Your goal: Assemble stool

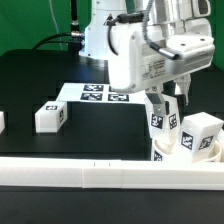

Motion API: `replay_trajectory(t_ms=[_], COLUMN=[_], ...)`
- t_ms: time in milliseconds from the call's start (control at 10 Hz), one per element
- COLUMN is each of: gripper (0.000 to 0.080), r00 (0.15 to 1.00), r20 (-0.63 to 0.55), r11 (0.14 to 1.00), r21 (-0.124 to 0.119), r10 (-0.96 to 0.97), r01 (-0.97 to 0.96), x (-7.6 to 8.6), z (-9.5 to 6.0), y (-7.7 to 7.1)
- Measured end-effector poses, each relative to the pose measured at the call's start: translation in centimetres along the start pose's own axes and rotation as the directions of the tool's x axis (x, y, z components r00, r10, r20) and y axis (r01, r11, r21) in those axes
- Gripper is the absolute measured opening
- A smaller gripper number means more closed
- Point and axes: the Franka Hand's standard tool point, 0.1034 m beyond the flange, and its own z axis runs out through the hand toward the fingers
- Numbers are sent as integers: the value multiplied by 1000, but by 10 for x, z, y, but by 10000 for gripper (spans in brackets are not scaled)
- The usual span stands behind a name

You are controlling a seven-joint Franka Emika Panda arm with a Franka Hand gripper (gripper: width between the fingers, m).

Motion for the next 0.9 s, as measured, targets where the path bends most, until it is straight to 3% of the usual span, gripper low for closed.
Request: replay_trajectory(t_ms=[400, 500, 600, 700, 800, 900], gripper=[341, 435, 565, 565, 634, 645], r00=[1000, 1000, 996, 982, 964, 954], r20=[15, 15, 21, 41, 52, 58], r11=[1000, 1000, 996, 983, 965, 956], r21=[-1, -2, -15, 0, 3, -4], r10=[14, -3, -85, -183, -262, -293], r01=[-14, 3, 85, 183, 262, 293], x=[0, -1, -6, -10, -10, -12], z=[0, -1, -12, -28, -37, -41], y=[1, 1, 0, -3, -3, -2])
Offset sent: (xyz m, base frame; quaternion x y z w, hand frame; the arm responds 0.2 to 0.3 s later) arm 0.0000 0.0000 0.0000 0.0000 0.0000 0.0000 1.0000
